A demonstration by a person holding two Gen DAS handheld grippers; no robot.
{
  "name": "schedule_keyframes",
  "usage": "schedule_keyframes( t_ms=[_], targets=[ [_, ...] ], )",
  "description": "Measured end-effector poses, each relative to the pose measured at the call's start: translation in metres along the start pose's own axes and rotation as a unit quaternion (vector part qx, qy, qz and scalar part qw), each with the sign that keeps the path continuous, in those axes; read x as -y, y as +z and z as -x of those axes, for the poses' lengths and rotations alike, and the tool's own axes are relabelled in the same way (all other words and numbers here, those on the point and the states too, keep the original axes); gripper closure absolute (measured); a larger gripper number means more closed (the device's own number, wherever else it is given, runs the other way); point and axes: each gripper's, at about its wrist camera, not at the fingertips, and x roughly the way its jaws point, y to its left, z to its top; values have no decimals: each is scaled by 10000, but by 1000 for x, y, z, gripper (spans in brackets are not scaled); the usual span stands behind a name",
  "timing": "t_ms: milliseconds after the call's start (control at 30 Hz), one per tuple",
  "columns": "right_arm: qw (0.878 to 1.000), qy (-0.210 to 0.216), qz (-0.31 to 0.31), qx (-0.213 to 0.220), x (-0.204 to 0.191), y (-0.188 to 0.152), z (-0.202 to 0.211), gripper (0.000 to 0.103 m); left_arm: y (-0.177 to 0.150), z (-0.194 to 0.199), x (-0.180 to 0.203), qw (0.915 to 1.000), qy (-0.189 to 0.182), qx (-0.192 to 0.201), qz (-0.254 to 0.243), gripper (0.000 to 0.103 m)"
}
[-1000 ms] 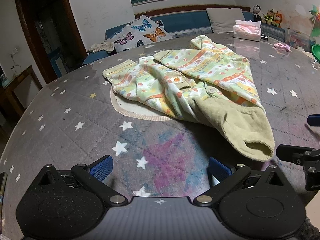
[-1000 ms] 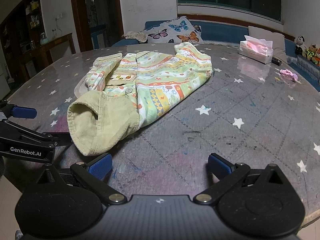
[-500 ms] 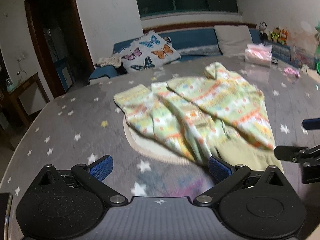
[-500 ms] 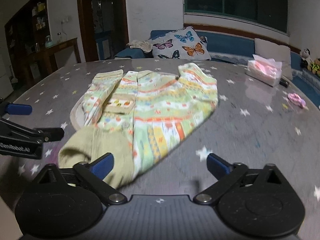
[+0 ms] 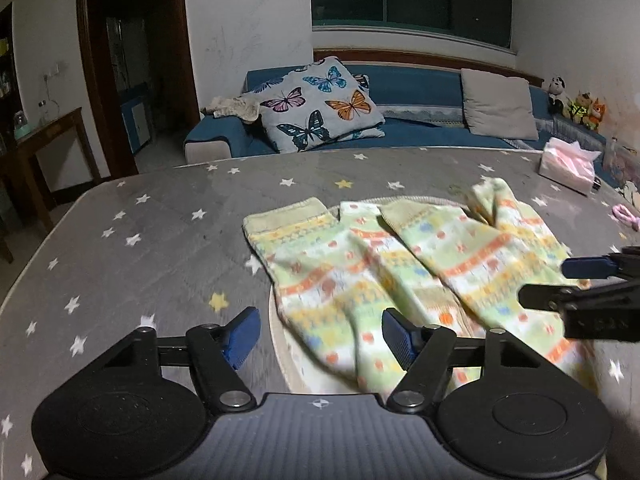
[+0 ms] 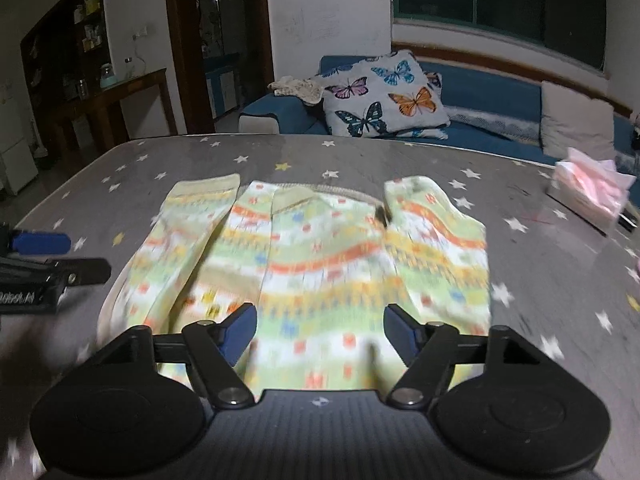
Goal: Fold clothes
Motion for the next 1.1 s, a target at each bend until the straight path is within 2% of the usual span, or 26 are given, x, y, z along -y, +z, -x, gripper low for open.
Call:
schedule_keyframes(
  t_ms=[167, 400, 433, 533, 567, 600, 667, 767, 1000, 1100],
  targets=[
    [9999, 89, -30, -125, 10, 30, -43, 40, 23, -30, -1, 9998, -157, -129, 79, 38],
    [9994, 183, -41, -301, 22, 49, -93, 50, 52, -81, 10, 9982, -464, -365, 82, 38],
    [9992, 200, -40, -336, 23, 50, -97, 54, 55, -88, 13, 9980, -489, -399, 42, 38],
    [9988, 237, -11, -435, 26, 49, -106, 75, 59, -109, 21, 9973, -444, -585, -85, 40],
    [9987, 252, -8, -444, 27, 49, -107, 84, 58, -115, 22, 9968, -451, -657, -106, 50],
    [9987, 268, -13, -428, 28, 48, -104, 89, 58, -122, 22, 9960, -451, -767, -101, 65],
    [9989, 275, -40, -374, 30, 47, -98, 97, 54, -131, 20, 9943, -520, -930, -35, 83],
    [9993, 257, -103, -241, 35, 46, -84, 100, 50, -129, 11, 9946, -529, -894, 62, 95],
    [9994, -17, -260, 228, 52, 43, -33, 100, 43, -92, -22, 9967, -365, -568, 446, 100],
    [9986, -151, -302, 407, 63, 38, -7, 100, 39, -69, -38, 9976, -154, -339, 579, 101]
  ],
)
